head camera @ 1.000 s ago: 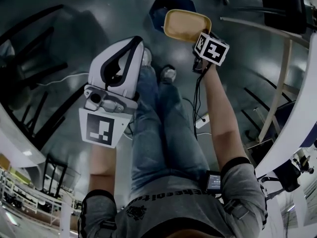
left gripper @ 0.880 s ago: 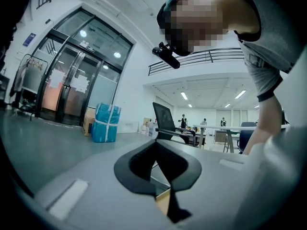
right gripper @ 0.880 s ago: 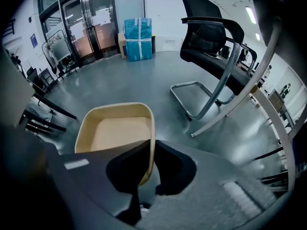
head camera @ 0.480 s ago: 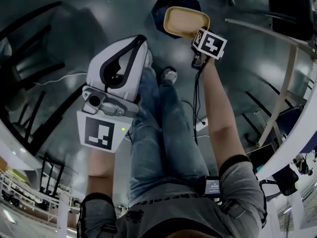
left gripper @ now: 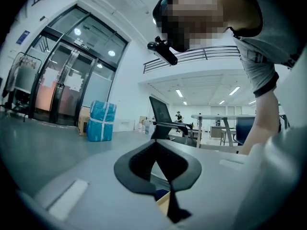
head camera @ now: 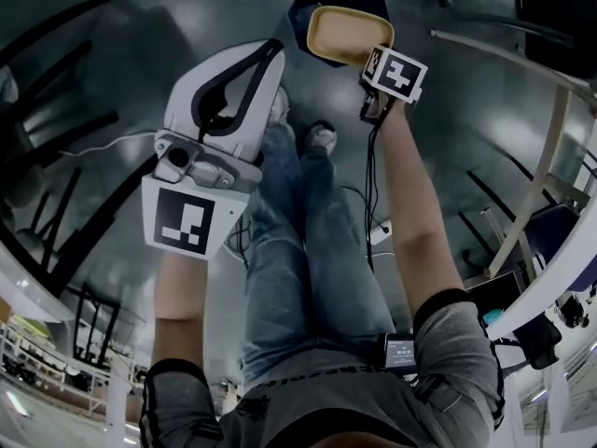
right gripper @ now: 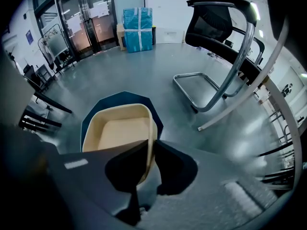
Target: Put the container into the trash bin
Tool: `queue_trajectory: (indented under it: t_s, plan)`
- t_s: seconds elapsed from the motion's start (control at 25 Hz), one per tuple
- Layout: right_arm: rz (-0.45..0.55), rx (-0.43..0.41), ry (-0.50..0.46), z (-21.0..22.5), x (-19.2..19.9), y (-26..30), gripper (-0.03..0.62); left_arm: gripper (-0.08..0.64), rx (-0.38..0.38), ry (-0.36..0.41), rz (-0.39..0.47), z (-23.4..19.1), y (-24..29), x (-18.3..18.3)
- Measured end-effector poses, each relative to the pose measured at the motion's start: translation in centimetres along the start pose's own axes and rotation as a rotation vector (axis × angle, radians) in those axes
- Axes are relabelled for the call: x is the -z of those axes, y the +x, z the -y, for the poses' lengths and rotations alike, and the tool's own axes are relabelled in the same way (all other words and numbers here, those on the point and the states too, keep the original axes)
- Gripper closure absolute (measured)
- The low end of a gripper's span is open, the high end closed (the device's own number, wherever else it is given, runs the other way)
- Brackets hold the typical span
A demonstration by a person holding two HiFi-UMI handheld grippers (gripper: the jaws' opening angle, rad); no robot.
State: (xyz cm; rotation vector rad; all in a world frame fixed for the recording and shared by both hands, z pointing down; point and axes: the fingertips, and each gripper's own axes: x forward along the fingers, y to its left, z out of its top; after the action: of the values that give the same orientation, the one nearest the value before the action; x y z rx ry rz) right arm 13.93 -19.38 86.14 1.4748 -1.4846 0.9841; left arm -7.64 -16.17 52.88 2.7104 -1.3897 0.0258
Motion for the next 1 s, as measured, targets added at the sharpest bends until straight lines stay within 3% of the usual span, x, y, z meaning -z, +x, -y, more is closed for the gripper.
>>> queue_trajectory:
  t_s: [0.44,0.64,1.0]
  plan:
    - [-0.019,0.032,0.014,0.4,-0.2,0.9,0.558,0.540,0.113,0.080,-0.048,-1.5,4.0,3.0]
    - [-0.009,0.004,0.031,-0.5,-0.6,1.2,0.528,0.540,0.095,0.036,-0.044,-3.1,4.9,3.4]
    - [0.023,-0.089,0.074,-1.8,-1.3,1.4,0.465,0.540,0.100,0.046,-0.047,-3.5,5.4,3.1]
